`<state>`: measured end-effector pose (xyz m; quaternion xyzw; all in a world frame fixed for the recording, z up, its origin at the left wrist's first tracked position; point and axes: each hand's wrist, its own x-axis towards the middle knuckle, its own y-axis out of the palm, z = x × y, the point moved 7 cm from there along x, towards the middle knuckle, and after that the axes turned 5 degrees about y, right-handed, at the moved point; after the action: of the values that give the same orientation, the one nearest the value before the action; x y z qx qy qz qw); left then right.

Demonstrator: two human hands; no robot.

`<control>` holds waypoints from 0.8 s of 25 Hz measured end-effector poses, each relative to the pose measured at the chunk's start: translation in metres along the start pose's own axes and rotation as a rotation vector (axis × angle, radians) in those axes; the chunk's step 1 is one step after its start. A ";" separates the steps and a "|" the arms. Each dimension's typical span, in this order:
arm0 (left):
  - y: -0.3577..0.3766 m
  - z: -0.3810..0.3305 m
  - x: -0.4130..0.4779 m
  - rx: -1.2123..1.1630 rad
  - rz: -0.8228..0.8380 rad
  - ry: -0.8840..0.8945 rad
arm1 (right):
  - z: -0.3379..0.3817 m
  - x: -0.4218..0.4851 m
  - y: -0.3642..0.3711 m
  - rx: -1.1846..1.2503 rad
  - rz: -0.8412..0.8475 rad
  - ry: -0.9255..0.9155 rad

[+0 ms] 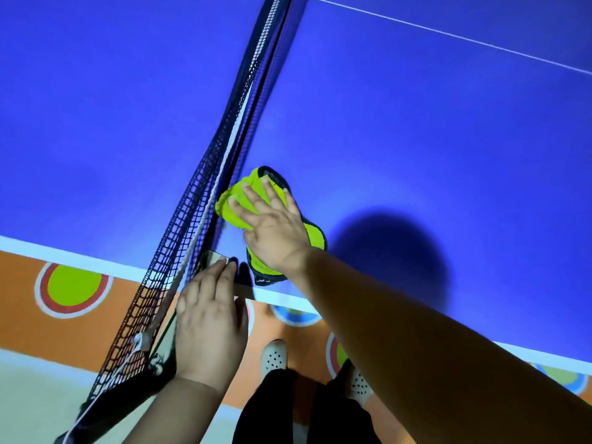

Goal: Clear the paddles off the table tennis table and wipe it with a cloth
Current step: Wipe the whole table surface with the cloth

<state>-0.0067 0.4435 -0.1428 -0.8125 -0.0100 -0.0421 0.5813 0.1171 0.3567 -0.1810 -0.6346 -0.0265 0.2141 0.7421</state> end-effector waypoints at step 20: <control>-0.005 -0.048 -0.004 0.010 0.080 0.176 | -0.213 -0.230 0.009 0.284 -0.243 0.988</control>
<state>-0.0135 0.4002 -0.1235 -0.8024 0.0733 -0.0902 0.5854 -0.0282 0.0787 -0.1771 -0.5456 0.2822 -0.1966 0.7642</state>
